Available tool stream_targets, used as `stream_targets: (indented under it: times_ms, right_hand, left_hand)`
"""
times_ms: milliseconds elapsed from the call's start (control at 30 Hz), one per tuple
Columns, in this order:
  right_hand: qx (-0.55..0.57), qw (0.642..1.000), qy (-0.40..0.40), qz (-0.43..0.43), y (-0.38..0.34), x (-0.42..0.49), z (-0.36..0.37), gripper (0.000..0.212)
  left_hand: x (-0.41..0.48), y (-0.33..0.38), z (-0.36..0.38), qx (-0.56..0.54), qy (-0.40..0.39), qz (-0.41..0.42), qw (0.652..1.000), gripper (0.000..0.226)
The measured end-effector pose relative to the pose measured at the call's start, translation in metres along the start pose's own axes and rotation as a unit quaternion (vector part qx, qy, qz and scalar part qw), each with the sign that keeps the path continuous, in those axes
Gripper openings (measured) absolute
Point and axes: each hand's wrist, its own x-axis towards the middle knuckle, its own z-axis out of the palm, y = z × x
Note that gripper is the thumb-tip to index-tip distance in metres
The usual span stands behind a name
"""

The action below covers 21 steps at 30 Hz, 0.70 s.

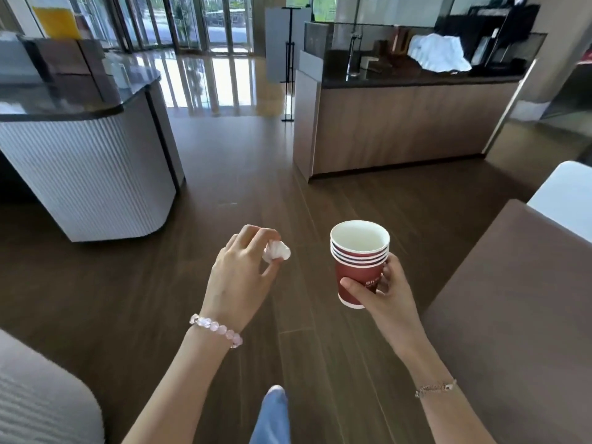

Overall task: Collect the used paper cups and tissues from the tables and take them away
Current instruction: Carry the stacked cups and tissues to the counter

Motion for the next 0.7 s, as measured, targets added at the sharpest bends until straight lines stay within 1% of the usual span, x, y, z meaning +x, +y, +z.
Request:
stream_targets:
  times_ms: [300,567,700]
  right_hand:
    - [-0.020,0.997,0.071,-0.005,0.007,0.200,0.024,0.057]
    - [-0.031,0.992,0.122,0.003,0.020,0.322,0.017,0.060]
    - [-0.030,0.991,0.134,0.006,0.035,0.386,0.005,0.059]
  left_hand:
    - [0.200,-0.068,0.090,-0.037,-0.029,0.044,0.998,0.016]
    - [0.311,-0.094,0.171,-0.061,-0.079,0.071,0.992,0.014]
    - [0.361,-0.103,0.218,-0.071,-0.093,0.066,0.991,0.012]
